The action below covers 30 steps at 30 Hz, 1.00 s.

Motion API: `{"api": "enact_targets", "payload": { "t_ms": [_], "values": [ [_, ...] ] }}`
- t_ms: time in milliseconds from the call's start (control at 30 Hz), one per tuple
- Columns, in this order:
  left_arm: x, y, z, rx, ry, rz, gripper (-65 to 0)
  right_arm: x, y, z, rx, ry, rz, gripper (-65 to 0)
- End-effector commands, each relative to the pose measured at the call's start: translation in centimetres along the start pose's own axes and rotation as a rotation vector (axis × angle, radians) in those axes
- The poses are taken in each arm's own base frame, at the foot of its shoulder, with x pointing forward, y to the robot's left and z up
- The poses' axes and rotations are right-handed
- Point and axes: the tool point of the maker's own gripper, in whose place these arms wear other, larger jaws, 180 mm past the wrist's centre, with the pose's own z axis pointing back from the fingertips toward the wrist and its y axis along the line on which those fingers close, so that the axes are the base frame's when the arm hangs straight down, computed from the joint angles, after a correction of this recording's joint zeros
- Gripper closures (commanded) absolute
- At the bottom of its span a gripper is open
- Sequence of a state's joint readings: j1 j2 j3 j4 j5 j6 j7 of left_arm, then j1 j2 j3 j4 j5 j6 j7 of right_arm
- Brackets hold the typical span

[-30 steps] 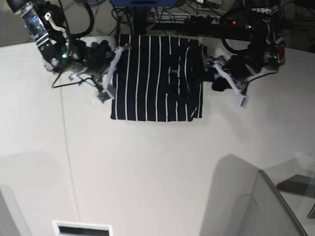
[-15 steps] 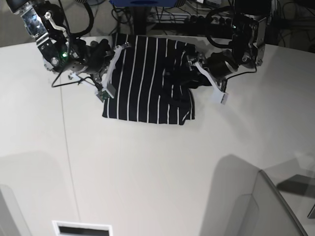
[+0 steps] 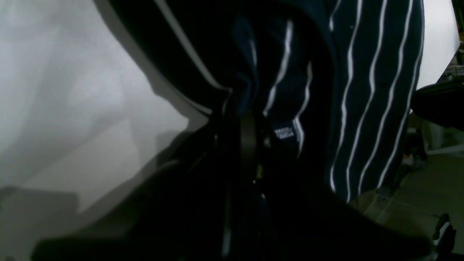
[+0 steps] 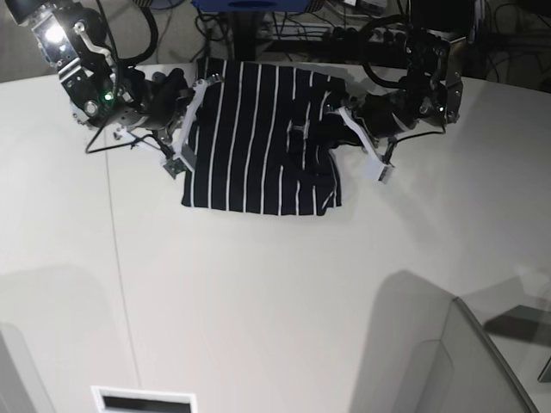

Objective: Layout the t-shirt on the table in an organized manner, then fold the t-shirt properly
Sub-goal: 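Grasp the bundle's sides with both grippers and rotate it, then square the folded bundle on the table with both grippers and release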

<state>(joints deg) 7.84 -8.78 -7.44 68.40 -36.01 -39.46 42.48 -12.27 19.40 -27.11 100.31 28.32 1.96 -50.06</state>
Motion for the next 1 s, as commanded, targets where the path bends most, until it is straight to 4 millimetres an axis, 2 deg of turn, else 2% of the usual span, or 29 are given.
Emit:
{"api": "enact_targets", "payload": {
  "t_ms": [0,167,333,567,800,967],
  "values": [
    [1.3,0.3,0.6,0.002,-0.029,-0.028,0.0,0.9,-0.1,0.3,0.002,-0.031,0.004,-0.2],
    [2.5,1.5,1.3,0.020,0.070,-0.151,0.0,1.0,-0.3,0.4,-0.001,-0.033,0.004,-0.2],
    [4.4,2.5,1.4,0.057,0.211,-0.389,0.0,0.9,-0.7,0.5,-0.011,-0.031,0.004,-0.2],
    [5.9,2.7,-0.8,0.156,0.439,-0.801,0.0,1.3,-5.0,1.9,-0.101,-0.095,-0.161,-0.2],
    [8.4,-0.2,-4.1,0.194,0.496,-1.073,0.0,0.5,-9.0,3.7,-0.192,-0.143,-0.315,-0.2],
    [9.3,-3.4,-6.7,0.198,0.505,-1.233,0.0,-0.8,-11.3,4.8,-0.248,-0.169,-0.424,-0.2]
  ]
}}
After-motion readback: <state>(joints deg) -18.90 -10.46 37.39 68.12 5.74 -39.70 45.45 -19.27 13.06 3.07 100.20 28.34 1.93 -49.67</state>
